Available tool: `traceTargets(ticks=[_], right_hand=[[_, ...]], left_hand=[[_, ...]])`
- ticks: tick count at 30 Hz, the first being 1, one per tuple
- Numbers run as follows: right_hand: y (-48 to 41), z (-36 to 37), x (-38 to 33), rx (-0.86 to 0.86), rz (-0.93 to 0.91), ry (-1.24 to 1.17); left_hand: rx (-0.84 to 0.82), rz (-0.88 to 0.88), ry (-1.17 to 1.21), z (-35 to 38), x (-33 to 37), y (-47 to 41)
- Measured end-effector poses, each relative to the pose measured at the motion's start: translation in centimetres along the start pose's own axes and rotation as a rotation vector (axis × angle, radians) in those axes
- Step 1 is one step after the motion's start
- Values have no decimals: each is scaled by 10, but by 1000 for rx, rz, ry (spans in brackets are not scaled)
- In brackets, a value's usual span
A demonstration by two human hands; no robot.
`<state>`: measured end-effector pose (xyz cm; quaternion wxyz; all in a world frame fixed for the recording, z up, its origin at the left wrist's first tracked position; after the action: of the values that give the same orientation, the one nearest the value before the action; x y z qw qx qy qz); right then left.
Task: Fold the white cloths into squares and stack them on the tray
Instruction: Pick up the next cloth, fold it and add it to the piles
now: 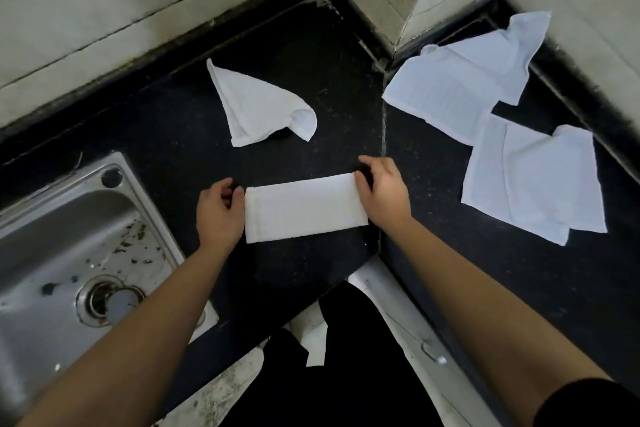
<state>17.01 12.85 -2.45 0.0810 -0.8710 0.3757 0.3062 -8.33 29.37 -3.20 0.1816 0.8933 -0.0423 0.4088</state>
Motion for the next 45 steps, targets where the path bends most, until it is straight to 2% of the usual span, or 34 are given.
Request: traceTargets(ticks=[2,3,5,7,9,12,20,24,27,30,32,34,36,40,45], right_hand=[[17,2,-13,130,-245,174],[26,6,-20,119,-336,233],[37,23,-33,-26,-442,347],[43,42,-44,-149,-480,474],[43,62,-49,-241,-470,547],[40,83,-43,-318,-408,602],[40,81,-32,-366,-404,639],[36,52,-1,-334,-313,689],[35,38,10,-370,-288,691],[35,34,4,-393,-275,648],[38,28,-2,-339,-215,553],[41,17,-6,-227,-102,417],[44,8,-8,-145,24,295],[45,3,-8,-187,219,136],[33,-2,-4,-292,546,-112]], left_hand=[[27,276,-247,-2,2,16],[-3,407,-375,1,2,24],[-148,580,-606,9,-6,36],[-274,657,-766,16,-15,39],[-329,663,-853,21,-17,36],[-363,582,-920,26,-19,27],[-425,530,-965,25,-24,23],[-443,507,-984,26,-23,23],[-437,516,-956,26,-24,22],[-416,544,-947,25,-22,24],[-353,596,-934,24,-12,26],[-305,663,-931,32,4,28],[-334,746,-941,48,23,31],[-491,798,-1057,76,23,38],[-539,758,-1057,78,18,34]])
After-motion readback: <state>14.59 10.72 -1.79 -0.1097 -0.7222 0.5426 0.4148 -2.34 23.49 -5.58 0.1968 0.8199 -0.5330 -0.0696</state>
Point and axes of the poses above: each hand's wrist, its own y-axis away from the middle knuckle, its own z-axis out of the palm, x = y × z, the point moved 3 cm from there along -y, towards the middle knuckle, and after that the axes turned 3 degrees about y, right-handed, at the moved point
